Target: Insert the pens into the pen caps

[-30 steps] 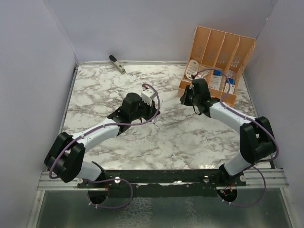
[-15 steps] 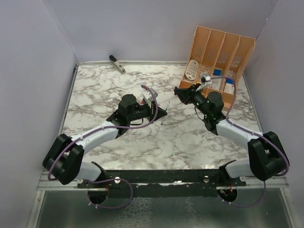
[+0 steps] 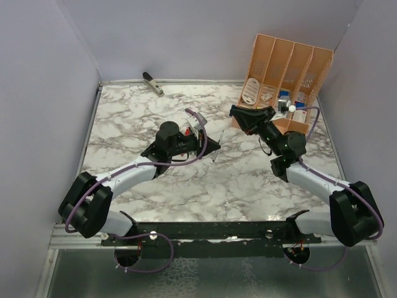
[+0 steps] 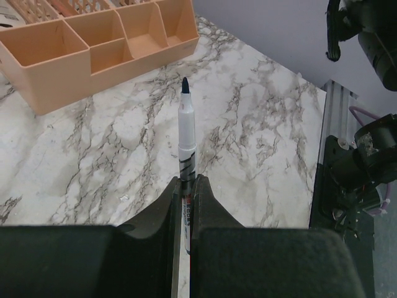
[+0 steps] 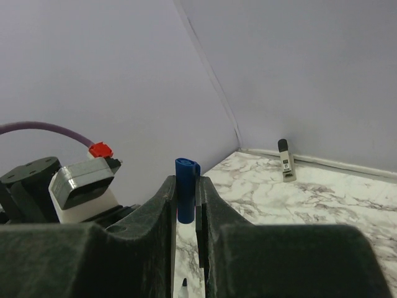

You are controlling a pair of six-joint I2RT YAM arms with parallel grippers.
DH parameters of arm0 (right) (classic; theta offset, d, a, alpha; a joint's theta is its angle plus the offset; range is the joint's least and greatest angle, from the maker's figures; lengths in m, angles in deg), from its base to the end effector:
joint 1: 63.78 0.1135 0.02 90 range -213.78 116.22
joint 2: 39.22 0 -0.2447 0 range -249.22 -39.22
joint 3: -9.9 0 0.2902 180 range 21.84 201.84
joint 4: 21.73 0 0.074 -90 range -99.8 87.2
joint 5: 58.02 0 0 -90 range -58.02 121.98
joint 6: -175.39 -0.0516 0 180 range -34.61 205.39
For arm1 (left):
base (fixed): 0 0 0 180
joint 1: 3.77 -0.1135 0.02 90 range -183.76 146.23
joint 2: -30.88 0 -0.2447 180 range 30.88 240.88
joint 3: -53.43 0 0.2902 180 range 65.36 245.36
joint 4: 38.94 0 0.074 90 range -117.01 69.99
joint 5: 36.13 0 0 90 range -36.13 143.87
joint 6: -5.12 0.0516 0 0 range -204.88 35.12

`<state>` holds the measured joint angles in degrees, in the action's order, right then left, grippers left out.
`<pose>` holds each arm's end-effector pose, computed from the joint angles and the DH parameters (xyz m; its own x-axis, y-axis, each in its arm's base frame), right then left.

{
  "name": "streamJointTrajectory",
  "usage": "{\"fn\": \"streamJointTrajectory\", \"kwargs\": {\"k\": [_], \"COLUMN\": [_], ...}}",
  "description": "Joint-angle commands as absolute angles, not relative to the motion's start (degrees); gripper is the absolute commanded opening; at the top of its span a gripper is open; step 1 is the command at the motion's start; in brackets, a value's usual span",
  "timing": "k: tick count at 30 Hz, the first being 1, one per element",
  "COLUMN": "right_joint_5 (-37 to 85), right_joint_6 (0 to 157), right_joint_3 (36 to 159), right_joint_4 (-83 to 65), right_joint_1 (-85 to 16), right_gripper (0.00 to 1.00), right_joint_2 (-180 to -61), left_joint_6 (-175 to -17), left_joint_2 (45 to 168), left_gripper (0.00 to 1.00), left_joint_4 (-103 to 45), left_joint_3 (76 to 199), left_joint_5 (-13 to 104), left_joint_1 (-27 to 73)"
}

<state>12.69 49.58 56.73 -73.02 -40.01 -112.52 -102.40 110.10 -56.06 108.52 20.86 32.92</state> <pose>0.2867 0.1449 0.2700 -0.0716 0.5719 -0.8172 -0.7558 0.5035 0.4186 0.2682 -0.2349 0.2209 -0.3747 -0.0356 -0.9265 0.8618 0.3551 -0.3622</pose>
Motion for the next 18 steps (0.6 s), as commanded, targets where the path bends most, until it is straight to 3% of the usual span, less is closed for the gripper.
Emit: {"fn": "streamJointTrajectory", "kwargs": {"k": [1,18], "right_joint_5": [9.3,7.7], "right_joint_6": [46.4,48.5], "right_joint_3": [54.9,53.6], "right_joint_4": [-79.9,-77.2], "right_joint_1": [-40.0,-40.0], "right_gripper": [0.01,0.01], "right_joint_2": [-113.2,-112.9], "left_joint_6": [-102.9,-103.8], "left_joint_2": [110.9,112.7], "left_gripper": [0.0,0.0], "left_joint_4": [-58.4,-59.0], "left_joint_3": [111.6,114.6], "left_joint_5": [20.2,19.9], "left_joint_1": [32.7,32.8]}}
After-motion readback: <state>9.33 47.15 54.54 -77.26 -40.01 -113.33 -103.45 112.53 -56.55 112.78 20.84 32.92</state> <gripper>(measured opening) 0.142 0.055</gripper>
